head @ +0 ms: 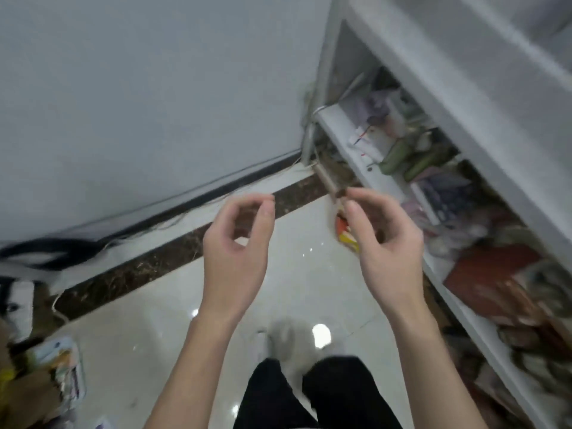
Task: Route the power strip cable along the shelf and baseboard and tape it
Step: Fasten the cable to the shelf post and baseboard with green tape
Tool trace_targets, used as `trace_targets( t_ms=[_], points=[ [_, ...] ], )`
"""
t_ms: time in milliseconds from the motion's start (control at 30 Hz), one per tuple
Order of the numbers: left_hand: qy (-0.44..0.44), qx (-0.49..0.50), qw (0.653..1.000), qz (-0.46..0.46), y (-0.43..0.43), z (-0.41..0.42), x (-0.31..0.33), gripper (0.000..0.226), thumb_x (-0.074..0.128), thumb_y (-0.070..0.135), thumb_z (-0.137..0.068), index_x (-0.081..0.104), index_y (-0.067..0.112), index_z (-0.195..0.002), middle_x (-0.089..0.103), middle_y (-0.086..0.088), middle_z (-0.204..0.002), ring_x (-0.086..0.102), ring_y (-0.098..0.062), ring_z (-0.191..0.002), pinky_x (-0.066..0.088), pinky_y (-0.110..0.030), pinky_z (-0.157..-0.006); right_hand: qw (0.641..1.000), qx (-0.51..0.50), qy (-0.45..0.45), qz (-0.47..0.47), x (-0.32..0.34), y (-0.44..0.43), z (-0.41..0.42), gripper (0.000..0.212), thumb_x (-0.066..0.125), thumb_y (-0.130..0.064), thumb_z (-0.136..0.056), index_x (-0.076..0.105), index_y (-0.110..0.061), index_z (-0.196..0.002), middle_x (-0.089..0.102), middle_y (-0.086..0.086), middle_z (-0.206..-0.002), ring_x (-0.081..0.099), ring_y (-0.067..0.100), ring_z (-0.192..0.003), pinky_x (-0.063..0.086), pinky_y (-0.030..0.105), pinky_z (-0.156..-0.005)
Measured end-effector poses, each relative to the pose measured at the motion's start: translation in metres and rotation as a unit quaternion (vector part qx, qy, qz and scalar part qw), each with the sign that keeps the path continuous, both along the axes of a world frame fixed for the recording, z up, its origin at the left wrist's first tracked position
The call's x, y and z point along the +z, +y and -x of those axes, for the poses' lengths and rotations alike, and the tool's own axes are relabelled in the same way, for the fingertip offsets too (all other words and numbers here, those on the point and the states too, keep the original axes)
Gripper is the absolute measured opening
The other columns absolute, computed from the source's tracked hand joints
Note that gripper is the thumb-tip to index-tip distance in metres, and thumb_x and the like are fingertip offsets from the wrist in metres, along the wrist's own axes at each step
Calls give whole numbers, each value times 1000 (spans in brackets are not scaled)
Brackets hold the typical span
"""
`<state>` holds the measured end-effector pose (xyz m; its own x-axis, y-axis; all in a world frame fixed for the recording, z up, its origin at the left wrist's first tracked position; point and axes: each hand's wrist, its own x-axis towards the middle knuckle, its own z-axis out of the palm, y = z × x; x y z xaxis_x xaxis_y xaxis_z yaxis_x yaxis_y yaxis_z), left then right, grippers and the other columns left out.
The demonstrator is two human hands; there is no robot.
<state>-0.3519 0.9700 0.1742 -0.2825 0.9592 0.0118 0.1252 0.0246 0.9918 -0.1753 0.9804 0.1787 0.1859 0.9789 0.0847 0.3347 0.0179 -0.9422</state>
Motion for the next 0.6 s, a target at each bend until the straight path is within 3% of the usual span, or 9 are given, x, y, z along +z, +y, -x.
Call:
trace_targets(
  t_ms=[133, 233, 367, 600],
  points=[
    [-2, -104, 994, -33, -68, -62, 41, 17, 59, 34, -95, 71, 23, -101, 73, 8, -99, 68, -18, -99, 56, -40, -88, 995, -90, 22, -25, 35, -117, -69, 14, 66, -24, -95, 72, -23, -107, 74, -3, -106, 69, 19, -101, 55, 48, -91],
    [-10, -190, 979, -66, -122, -131, 60, 23, 59, 43, -90, 71, 24, -99, 73, 8, -97, 68, -17, -99, 55, -29, -85, 987, -157, -5, -36, 39, -206, -127, 13, 66, -29, -90, 73, -26, -101, 74, -6, -101, 69, 18, -98, 54, 45, -89],
    [-4, -300, 950, -87, -196, -235, 74, 17, 61, 34, -92, 71, 21, -97, 73, 8, -96, 67, -12, -97, 48, -11, -77, 963, -265, -26, -35, 36, -319, -206, 11, 68, -34, -89, 73, -30, -97, 74, -10, -98, 68, 14, -92, 54, 32, -83],
    [-3, -393, 912, -116, -275, -343, 80, 20, 58, 46, -86, 72, 34, -94, 73, 5, -98, 68, -15, -93, 52, -21, -77, 925, -376, -3, -51, 50, -417, -313, 13, 67, -34, -84, 75, -30, -94, 73, -12, -93, 67, 11, -89, 53, 26, -78]
  ],
)
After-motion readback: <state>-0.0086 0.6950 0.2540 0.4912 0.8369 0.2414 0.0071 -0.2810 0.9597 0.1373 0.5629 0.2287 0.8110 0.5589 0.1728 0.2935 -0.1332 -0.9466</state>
